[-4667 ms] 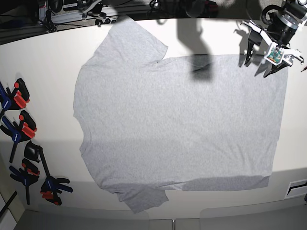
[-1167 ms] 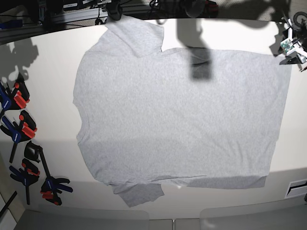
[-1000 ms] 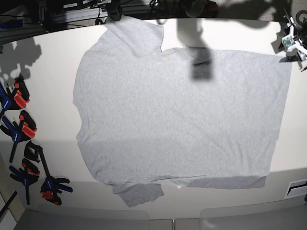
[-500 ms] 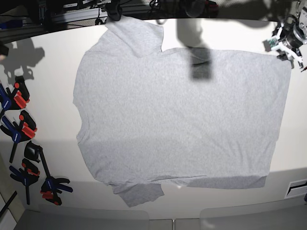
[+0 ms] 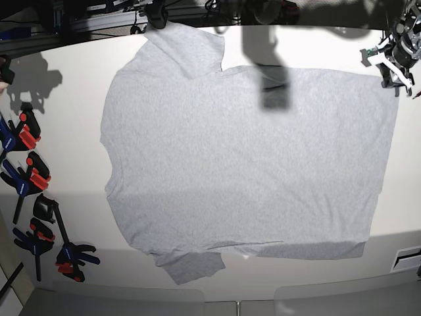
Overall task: Fold the T-shirt properly
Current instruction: 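Grasp the grey shirt corner with the left gripper and tug it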
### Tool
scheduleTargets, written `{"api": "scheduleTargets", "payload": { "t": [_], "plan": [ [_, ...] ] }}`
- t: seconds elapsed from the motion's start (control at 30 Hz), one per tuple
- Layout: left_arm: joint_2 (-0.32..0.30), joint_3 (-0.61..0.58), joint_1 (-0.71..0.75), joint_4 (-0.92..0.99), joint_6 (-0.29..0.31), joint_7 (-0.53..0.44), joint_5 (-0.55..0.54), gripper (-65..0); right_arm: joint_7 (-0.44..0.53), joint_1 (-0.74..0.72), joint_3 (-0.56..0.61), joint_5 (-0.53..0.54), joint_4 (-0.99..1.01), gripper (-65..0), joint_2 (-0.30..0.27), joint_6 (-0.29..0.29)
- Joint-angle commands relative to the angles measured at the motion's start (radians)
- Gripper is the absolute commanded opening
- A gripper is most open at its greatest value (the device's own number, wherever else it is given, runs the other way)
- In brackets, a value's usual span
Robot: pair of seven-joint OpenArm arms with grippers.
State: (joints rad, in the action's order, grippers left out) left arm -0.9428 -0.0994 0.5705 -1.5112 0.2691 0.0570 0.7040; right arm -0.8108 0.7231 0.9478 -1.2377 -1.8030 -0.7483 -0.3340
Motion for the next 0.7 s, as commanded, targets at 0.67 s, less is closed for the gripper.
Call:
{"api": "scheduleTargets", "payload": {
  "t": [0.67],
  "plan": [
    [0.114, -0.002, -0.088, 0.209, 0.007, -0.117, -0.017, -43.4, 0.005, 0.023, 0.004, -0.021, -0.016, -65.0, -0.011, -0.019]
  ]
}}
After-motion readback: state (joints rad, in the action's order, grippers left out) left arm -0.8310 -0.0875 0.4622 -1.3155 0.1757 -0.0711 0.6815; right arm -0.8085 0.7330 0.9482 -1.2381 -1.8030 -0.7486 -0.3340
